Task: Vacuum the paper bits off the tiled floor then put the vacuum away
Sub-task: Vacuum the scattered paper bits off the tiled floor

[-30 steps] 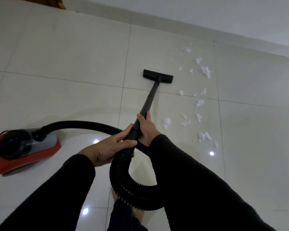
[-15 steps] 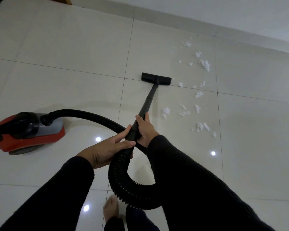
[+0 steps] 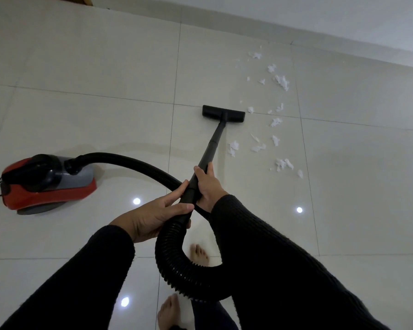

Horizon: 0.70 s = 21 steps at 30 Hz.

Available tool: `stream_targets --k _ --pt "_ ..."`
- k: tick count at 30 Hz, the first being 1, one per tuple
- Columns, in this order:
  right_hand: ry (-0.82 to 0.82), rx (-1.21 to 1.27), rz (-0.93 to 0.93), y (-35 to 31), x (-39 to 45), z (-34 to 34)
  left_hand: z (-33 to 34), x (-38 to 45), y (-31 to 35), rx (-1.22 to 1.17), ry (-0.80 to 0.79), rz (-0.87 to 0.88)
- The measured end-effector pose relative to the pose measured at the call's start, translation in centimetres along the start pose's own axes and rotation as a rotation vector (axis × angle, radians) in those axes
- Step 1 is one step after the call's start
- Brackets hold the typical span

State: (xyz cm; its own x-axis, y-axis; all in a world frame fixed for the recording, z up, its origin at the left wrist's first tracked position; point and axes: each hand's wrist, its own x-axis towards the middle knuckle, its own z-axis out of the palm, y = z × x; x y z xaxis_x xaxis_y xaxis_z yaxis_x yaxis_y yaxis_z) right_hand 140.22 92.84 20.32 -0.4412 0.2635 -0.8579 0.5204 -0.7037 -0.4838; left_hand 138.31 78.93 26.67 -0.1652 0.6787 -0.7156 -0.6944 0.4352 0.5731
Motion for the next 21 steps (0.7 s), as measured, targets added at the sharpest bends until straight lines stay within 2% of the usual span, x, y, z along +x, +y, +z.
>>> stream_targets --k 21 --pt "0.029 0.063 -0.024 8.8 -4.5 -0.4 0.1 -5.3 -7.4 0.008 -0.028 -0.017"
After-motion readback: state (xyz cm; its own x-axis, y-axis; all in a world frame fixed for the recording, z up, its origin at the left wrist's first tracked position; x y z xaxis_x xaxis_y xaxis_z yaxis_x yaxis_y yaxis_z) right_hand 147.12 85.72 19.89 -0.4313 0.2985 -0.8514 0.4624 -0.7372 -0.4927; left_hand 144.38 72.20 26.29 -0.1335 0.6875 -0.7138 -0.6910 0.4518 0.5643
